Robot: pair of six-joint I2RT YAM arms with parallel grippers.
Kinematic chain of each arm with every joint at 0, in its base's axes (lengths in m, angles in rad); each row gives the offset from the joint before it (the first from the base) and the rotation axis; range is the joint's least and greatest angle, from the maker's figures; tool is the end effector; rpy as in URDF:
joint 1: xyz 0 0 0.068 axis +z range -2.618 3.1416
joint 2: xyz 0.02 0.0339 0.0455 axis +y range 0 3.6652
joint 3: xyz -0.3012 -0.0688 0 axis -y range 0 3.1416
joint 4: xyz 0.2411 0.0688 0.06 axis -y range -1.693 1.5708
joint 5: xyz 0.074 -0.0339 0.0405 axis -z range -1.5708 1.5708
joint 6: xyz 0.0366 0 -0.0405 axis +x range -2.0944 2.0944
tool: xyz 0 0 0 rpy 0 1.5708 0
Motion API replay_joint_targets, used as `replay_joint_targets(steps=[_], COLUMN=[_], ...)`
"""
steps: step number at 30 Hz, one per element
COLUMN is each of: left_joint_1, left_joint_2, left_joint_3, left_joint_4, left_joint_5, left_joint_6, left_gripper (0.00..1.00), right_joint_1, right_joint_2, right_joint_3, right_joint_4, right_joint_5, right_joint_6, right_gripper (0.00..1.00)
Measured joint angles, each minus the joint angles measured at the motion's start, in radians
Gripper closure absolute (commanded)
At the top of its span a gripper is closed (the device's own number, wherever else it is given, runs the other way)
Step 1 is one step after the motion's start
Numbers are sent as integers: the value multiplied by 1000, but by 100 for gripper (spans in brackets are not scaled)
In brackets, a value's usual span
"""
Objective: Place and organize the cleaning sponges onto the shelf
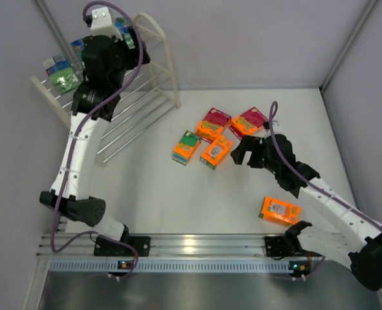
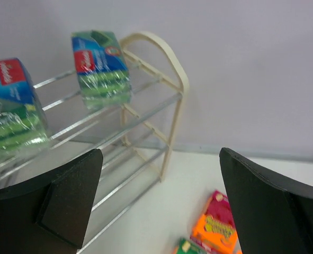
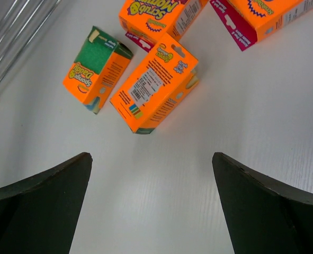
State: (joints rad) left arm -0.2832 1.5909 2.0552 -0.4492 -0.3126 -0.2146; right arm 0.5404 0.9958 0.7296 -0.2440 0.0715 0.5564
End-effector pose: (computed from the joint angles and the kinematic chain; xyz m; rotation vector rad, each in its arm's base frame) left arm 0.3138 -0.0796 0.5779 -0.1933 1.5463 -0.1498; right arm 0.1737 0.1012 0.3068 0.0618 2.1337 0.5872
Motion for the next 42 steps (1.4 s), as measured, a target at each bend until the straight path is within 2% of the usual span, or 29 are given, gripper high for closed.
replay_joint_targets(steps=[3,10,14,18,24,28,36,42], left_joint_1=[0,0,-4,-24,-173,-257,-249,-249], left_joint_2=[-103,-306,-339,-332,-219,-109,37,106], left_joint_3=[-129,-533,-704,-814,-875,-910,-915,-912], left_joint_4=[-29,-77,-100,-101,-66,-10,72,113], left_joint_5=[124,393,476,489,383,371,337,281], left_joint_6=[-2,-33,-58,-80,-39,37,122,164], left_gripper=[2,3,3,2,2,2,2,2], right_joint_1=[0,0,0,0,0,0,0,0], right_joint_2=[-19,-107,-163,-190,-228,-280,-454,-499], right_joint_3=[26,22,-32,-91,-156,-202,-319,-330], right_joint_4=[-3,-5,-8,-18,-31,-29,-34,-39], right_joint_5=[28,68,77,85,100,112,130,144], right_joint_6=[-14,-3,15,43,83,84,94,93], right_gripper=[1,1,1,1,1,0,1,1])
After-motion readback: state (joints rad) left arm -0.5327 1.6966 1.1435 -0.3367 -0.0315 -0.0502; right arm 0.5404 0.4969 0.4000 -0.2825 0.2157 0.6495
